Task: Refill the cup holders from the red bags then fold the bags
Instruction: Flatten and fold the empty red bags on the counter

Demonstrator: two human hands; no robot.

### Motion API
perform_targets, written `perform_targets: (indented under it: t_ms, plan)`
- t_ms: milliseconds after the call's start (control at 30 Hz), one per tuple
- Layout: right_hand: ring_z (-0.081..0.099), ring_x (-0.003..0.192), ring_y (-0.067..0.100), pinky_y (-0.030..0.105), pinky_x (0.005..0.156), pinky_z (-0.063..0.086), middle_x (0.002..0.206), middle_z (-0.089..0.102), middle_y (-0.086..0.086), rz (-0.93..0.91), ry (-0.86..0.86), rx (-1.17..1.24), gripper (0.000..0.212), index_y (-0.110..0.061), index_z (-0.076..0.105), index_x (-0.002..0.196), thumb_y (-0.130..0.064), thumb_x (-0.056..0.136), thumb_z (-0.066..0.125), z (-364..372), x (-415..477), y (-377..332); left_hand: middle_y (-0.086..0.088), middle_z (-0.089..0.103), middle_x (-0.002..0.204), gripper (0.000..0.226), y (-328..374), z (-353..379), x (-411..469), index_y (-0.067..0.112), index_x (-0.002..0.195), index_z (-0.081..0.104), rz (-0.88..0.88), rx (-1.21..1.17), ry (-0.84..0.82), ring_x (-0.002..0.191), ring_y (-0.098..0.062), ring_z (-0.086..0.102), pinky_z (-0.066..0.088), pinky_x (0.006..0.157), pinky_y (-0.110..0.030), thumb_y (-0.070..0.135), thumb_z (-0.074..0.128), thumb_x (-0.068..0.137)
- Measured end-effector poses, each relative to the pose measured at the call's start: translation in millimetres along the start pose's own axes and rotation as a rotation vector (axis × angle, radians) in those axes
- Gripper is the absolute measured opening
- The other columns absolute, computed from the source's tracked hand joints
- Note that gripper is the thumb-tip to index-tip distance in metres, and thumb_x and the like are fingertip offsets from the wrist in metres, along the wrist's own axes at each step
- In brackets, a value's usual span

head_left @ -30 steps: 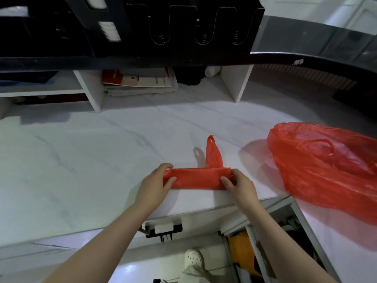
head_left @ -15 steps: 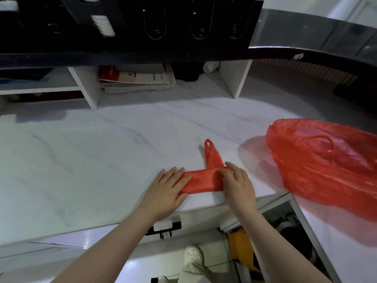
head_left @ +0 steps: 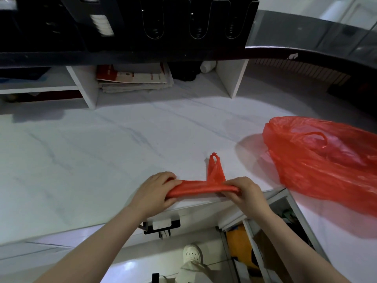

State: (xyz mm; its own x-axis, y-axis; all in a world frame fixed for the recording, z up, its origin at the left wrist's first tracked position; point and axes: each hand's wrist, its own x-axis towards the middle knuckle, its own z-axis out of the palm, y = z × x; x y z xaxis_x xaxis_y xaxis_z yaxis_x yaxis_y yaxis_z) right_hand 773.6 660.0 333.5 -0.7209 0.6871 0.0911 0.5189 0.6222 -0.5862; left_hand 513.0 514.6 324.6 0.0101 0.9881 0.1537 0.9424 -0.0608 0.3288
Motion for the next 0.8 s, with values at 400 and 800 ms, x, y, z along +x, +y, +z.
perform_targets:
  t_ms: [400, 800]
  plan:
    - [0.056, 0.079, 0.021, 0.029, 0.058, 0.037, 0.072, 0.051, -0.006, 0.525, 0.107, -0.153, 0.035, -0.019, 0.056, 0.097, -0.053, 0.086, 0.057, 18, 54, -15, -0.004, 0.055, 0.126, 0.059, 4, -5, 40, 0.022, 0.134, 0.049, -0.515, -0.156, 0.166, 0.116, -0.025, 0.052, 0.042, 0.098, -0.037, 0.021, 0.070, 0.079]
    - [0.047, 0.121, 0.034, 0.046, 0.089, 0.041, 0.134, 0.051, 0.012, 0.129, 0.147, -0.378, 0.029, -0.018, 0.062, 0.120, -0.022, 0.092, 0.059, 24, 75, -6, 0.009, -0.005, 0.160, 0.067, 5, 23, 64, 0.039, 0.149, -0.003, -0.175, 0.231, -0.254, 0.147, -0.017, -0.009, -0.018, 0.109, -0.054, 0.064, 0.008, 0.089]
